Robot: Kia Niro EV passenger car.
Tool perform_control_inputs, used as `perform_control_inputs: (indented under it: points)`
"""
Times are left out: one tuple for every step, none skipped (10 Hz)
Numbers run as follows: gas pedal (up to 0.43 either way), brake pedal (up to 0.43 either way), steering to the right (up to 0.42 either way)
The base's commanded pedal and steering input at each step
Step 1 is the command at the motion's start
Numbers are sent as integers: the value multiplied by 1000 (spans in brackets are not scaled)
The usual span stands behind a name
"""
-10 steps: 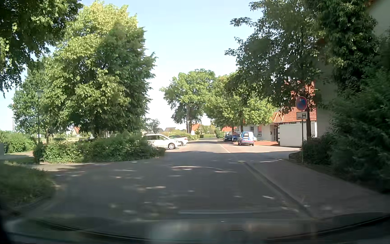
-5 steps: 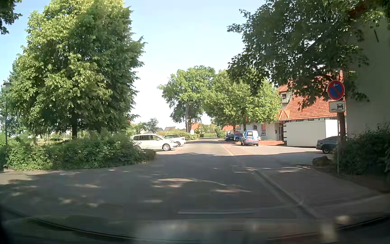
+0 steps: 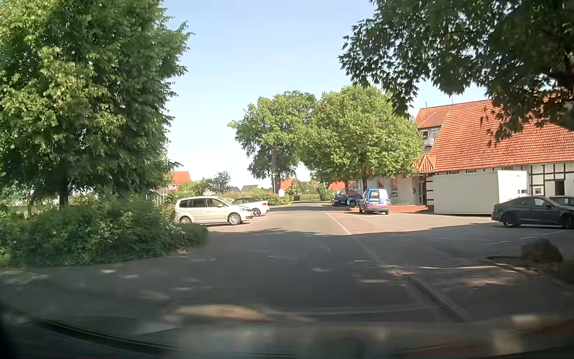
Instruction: Follow the waypoints while adhering to traffic rules and regulations
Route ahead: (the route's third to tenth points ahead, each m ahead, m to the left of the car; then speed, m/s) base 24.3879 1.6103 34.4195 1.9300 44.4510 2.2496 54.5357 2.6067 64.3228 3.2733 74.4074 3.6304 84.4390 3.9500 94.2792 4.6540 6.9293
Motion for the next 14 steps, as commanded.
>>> perform_control_inputs:
  points:
    - [130,6,-8]
    - [130,6,-8]
    - [138,6,-6]
    - [138,6,-4]
    - [150,6,-4]
    - [157,6,-3]
    - [157,6,0]
    - [157,6,1]
    - [157,6,2]
    - [157,6,2]
    - [157,6,2]
    - [157,6,2]
    - [157,6,-1]
    - [157,6,-3]
